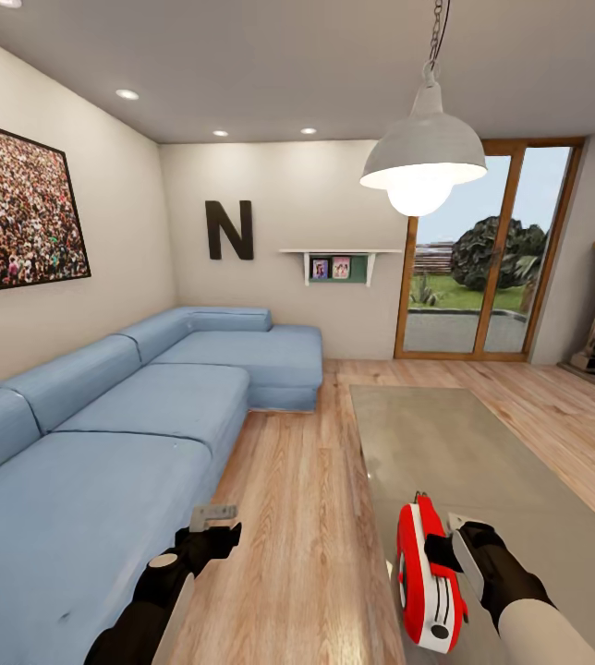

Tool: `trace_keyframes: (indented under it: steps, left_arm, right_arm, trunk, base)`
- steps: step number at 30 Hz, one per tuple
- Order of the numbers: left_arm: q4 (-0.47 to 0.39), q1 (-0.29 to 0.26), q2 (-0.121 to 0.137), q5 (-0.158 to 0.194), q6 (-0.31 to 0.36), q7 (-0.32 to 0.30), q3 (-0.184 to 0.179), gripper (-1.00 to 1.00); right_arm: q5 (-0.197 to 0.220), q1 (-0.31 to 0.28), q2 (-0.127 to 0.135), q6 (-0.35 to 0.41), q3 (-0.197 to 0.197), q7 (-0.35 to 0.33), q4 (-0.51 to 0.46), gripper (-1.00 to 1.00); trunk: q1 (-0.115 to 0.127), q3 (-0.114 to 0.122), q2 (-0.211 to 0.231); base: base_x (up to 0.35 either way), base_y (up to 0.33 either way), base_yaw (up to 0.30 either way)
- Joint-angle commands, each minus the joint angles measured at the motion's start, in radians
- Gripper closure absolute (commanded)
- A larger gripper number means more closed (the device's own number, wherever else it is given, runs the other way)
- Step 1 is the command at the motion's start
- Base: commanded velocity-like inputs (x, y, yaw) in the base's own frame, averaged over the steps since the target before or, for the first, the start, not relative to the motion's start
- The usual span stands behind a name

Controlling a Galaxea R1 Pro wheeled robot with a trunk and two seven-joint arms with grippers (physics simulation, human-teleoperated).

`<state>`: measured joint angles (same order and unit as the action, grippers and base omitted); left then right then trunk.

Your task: Turn on the radio receiver that's on the table in the living room.

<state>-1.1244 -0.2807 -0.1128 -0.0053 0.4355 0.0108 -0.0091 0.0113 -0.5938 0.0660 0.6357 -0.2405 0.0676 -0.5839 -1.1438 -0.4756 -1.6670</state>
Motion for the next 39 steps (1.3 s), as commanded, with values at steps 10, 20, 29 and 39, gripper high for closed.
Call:
trace_keyframes:
  steps: [10, 20, 29, 39]
  left_arm:
    - [0.001, 0.000, 0.002, -0.001, 0.000, 0.000, -0.001, -1.00]
    - [0.002, 0.000, 0.004, -0.002, 0.001, 0.000, 0.000, -1.00]
    - [0.002, 0.000, 0.005, -0.002, 0.002, 0.000, 0.000, -1.00]
    - [0.002, 0.000, 0.007, -0.002, 0.002, 0.000, 0.000, -1.00]
  right_arm:
    - [0.000, 0.000, 0.000, -0.001, 0.000, 0.000, -0.001, 1.00]
    - [-0.007, 0.000, -0.001, -0.004, 0.003, -0.005, -0.001, 1.00]
    - [-0.009, 0.000, -0.001, -0.005, 0.003, -0.011, -0.002, 1.00]
    - [-0.010, 0.000, -0.002, -0.007, 0.004, -0.016, -0.006, 1.00]
  trunk:
    - [0.015, 0.012, 0.028]
    - [0.054, 0.044, 0.098]
    - [0.088, 0.072, 0.161]
    - [0.126, 0.103, 0.231]
  base:
    - [0.000, 0.000, 0.000]
    - [0.000, 0.000, 0.000]
    - [0.000, 0.000, 0.000]
    - [0.000, 0.000, 0.000]
